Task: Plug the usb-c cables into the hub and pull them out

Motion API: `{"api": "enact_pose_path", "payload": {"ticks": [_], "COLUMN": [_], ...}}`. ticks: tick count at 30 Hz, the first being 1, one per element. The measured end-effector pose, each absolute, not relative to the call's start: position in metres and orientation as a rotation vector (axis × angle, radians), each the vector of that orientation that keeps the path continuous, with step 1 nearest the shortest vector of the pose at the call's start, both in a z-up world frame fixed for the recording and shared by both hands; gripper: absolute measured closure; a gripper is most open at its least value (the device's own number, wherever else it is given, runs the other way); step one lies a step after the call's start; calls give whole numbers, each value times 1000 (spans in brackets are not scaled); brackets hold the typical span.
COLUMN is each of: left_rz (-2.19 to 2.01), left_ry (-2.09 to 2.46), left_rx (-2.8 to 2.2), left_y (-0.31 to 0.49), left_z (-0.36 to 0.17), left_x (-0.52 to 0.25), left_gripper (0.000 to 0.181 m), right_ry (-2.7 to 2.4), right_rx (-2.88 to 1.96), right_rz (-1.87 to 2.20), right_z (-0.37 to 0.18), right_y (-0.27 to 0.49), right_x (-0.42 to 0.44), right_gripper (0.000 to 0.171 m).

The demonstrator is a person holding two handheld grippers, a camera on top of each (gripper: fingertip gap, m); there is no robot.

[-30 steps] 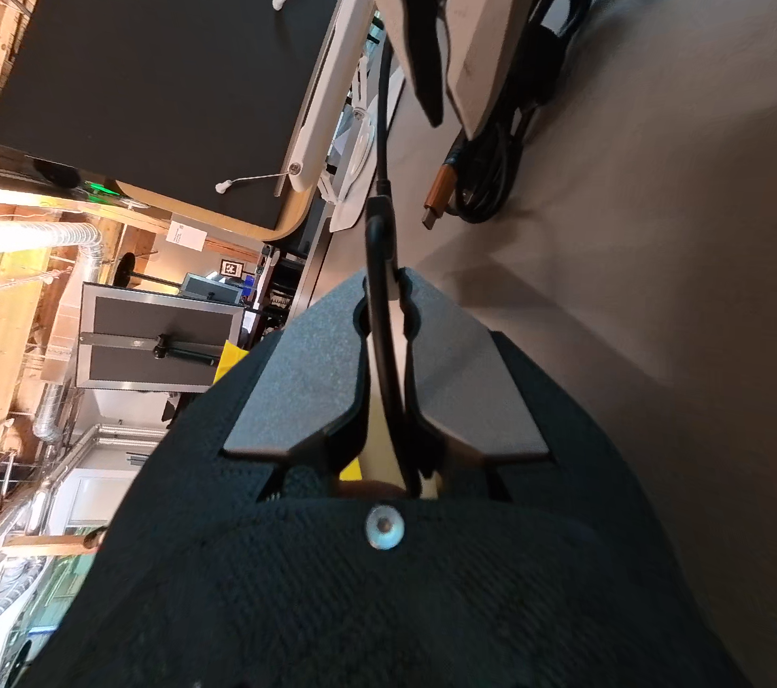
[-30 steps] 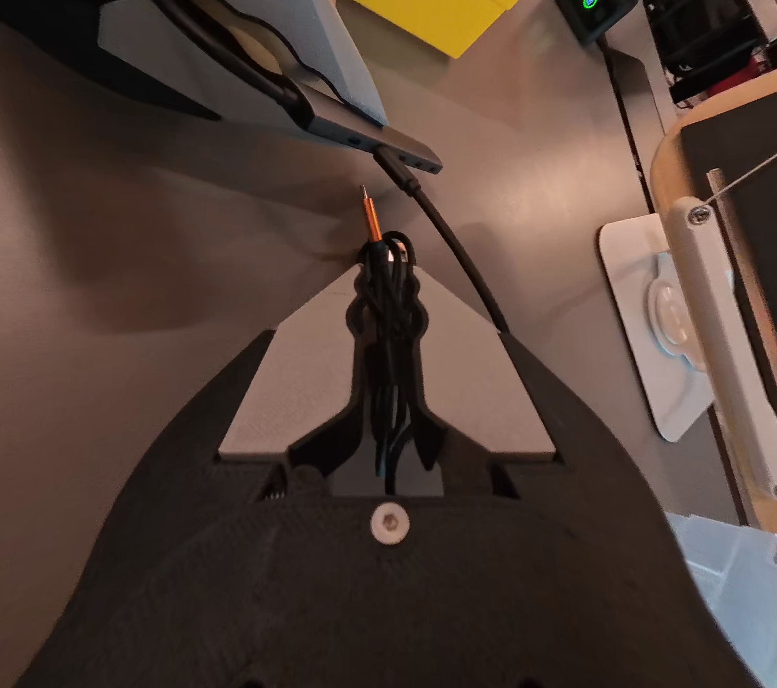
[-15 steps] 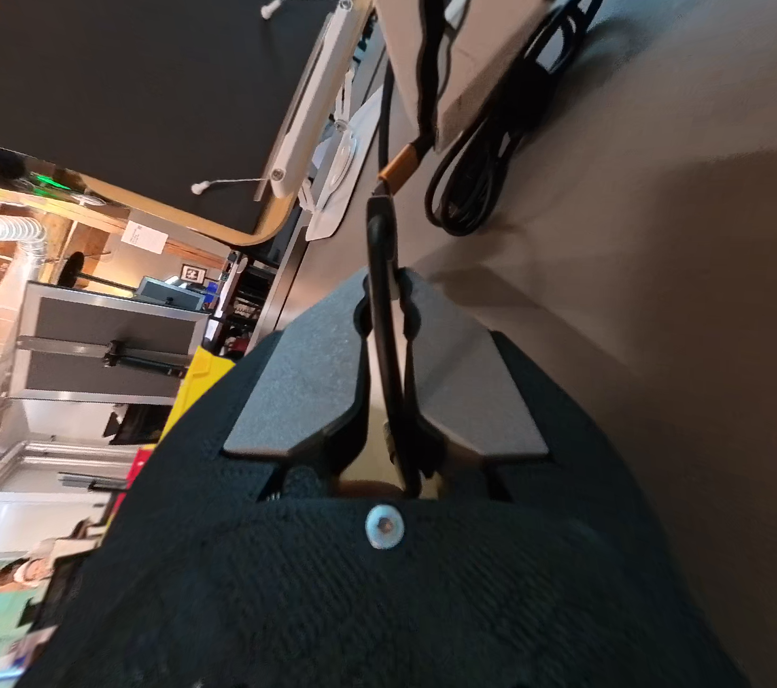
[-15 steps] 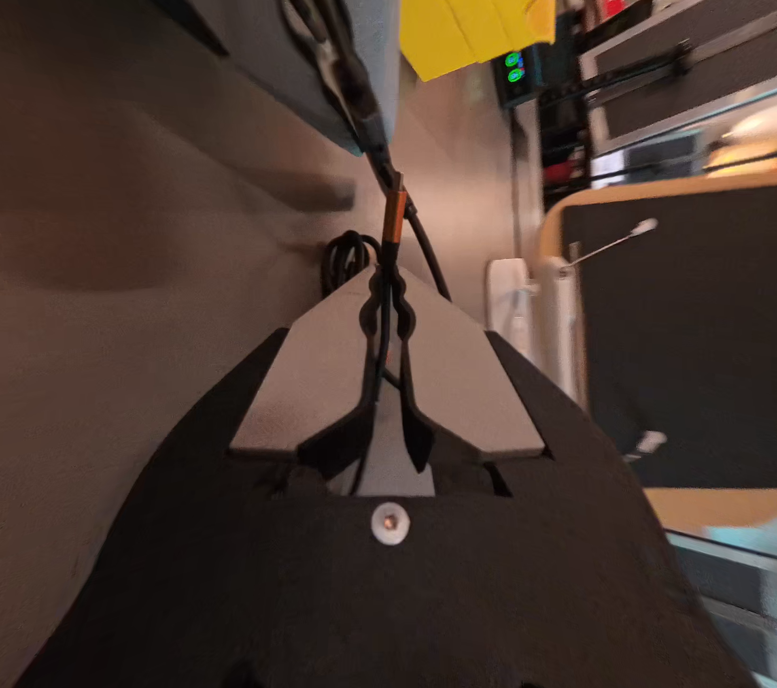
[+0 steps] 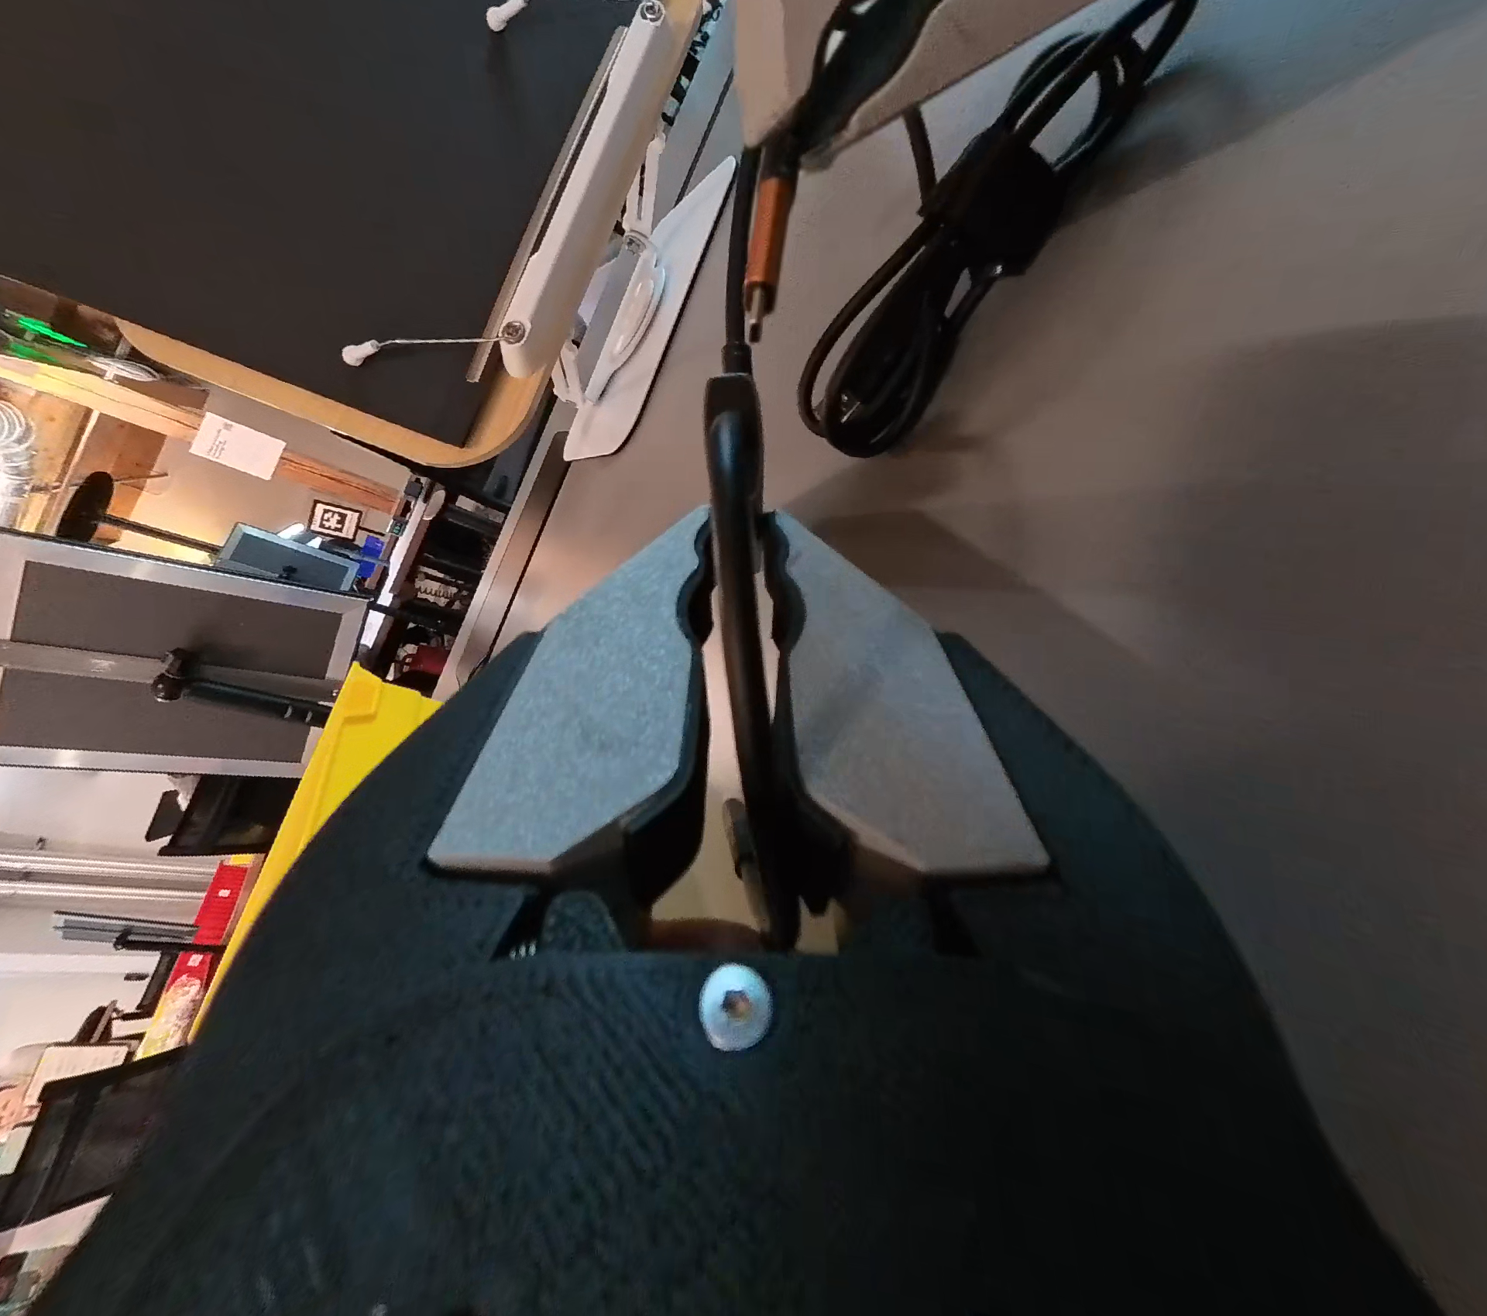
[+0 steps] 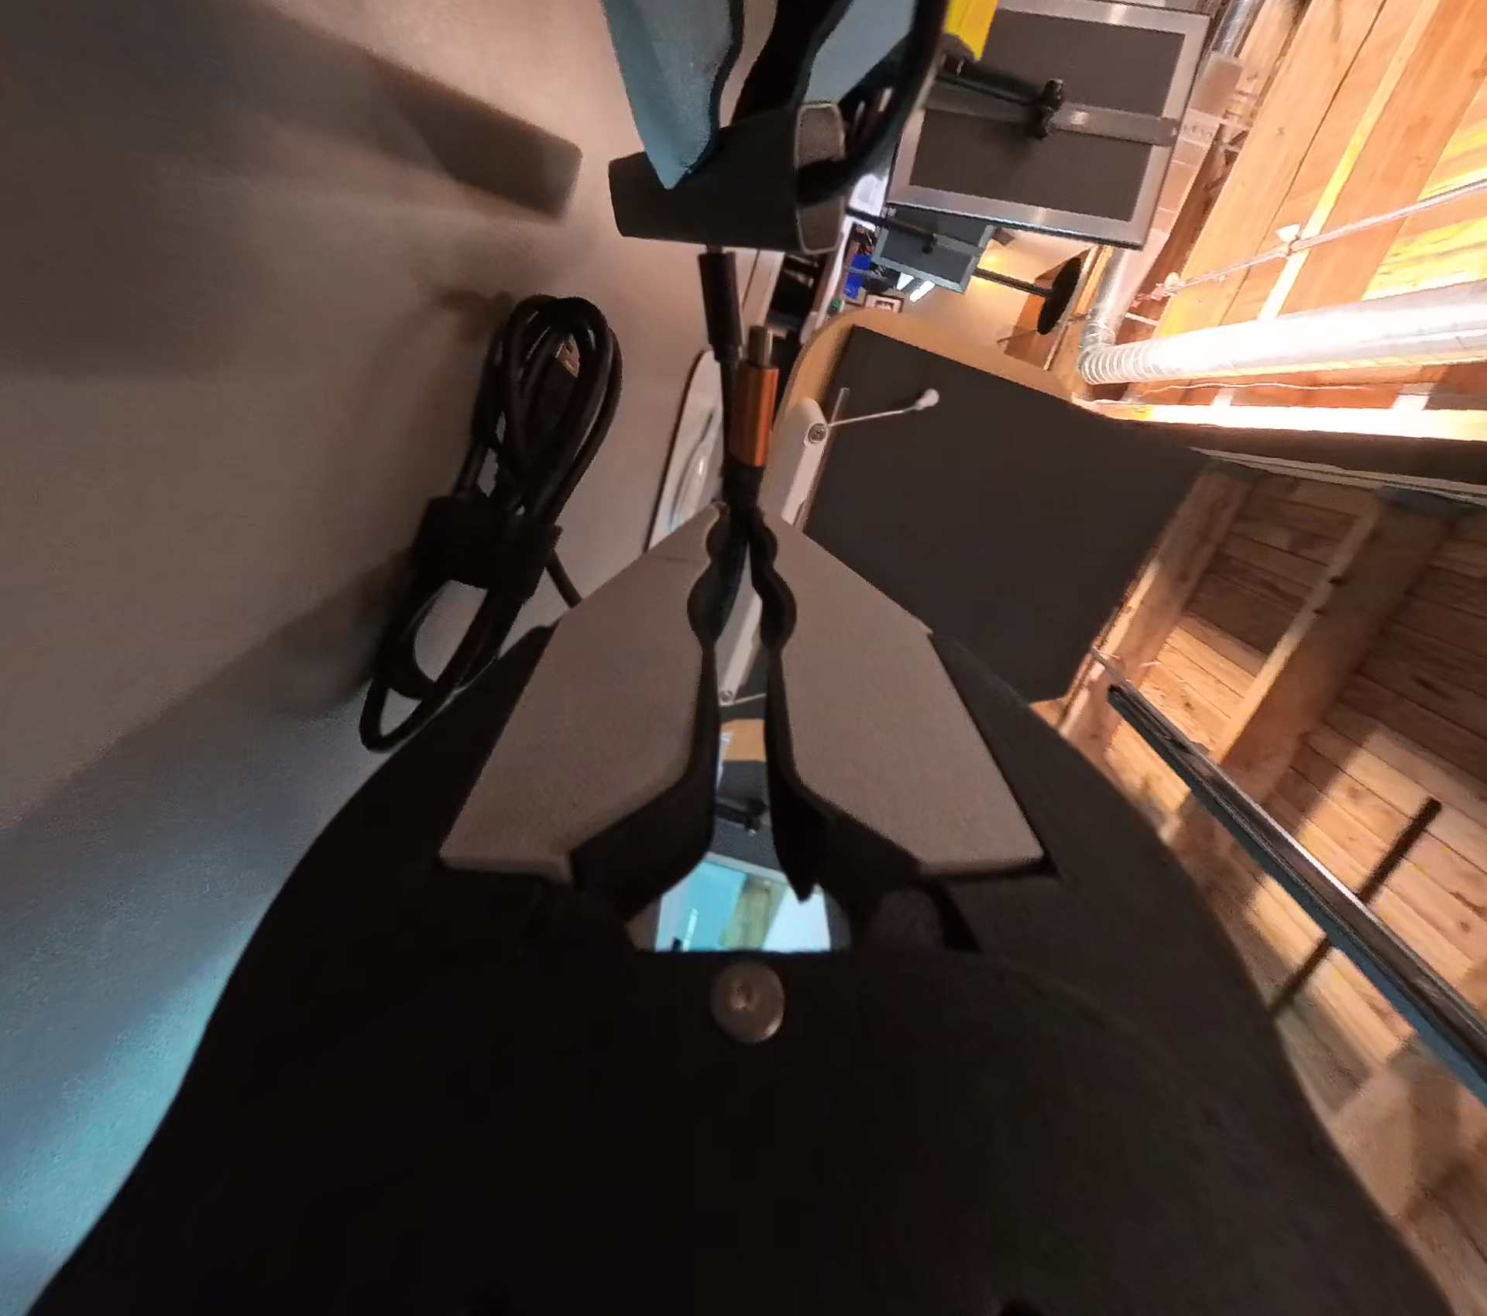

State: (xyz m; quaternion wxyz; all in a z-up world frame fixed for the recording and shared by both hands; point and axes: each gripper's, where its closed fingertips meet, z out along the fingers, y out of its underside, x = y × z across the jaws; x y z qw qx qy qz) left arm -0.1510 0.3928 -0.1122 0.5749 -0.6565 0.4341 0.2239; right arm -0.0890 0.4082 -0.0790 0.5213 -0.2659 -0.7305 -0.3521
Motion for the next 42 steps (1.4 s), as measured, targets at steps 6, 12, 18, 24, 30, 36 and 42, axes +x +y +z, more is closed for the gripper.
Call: {"api": "enact_pose_path", "payload": {"ticks": [6, 12, 18, 24, 30, 36, 42], "left_rz": [481, 475, 435, 416, 382, 403, 458], "left_ry": [1011, 1011, 1000, 995, 982, 985, 1012], "left_rx": [-1552, -1544, -1544, -1543, -1548, -1535, -1500], "left_y": [392, 392, 391, 390, 389, 389, 389], "left_z": [-113, -112, -110, -109, -108, -107, -106], "left_x": [-147, -146, -146, -144, -144, -145, -144], "left_gripper": [174, 174, 174, 175, 175, 175, 174], "right_ry": [-1761, -1745, -1724, -1726, -1721, -1751, -1793], "right_rx": [-656, -722, -672, -670, -630, -676, -658], "right_rz": [-960, -960, -995, -995, -989, -866, -874], "right_z": [-85, -81, -76, -76, -76, -79, -81], "right_y": [412, 405, 401, 400, 399, 398, 397], "right_x": [-89, -92, -98, -98, -100, -100, -99], "right_gripper": [171, 171, 171, 171, 171, 171, 171]}}
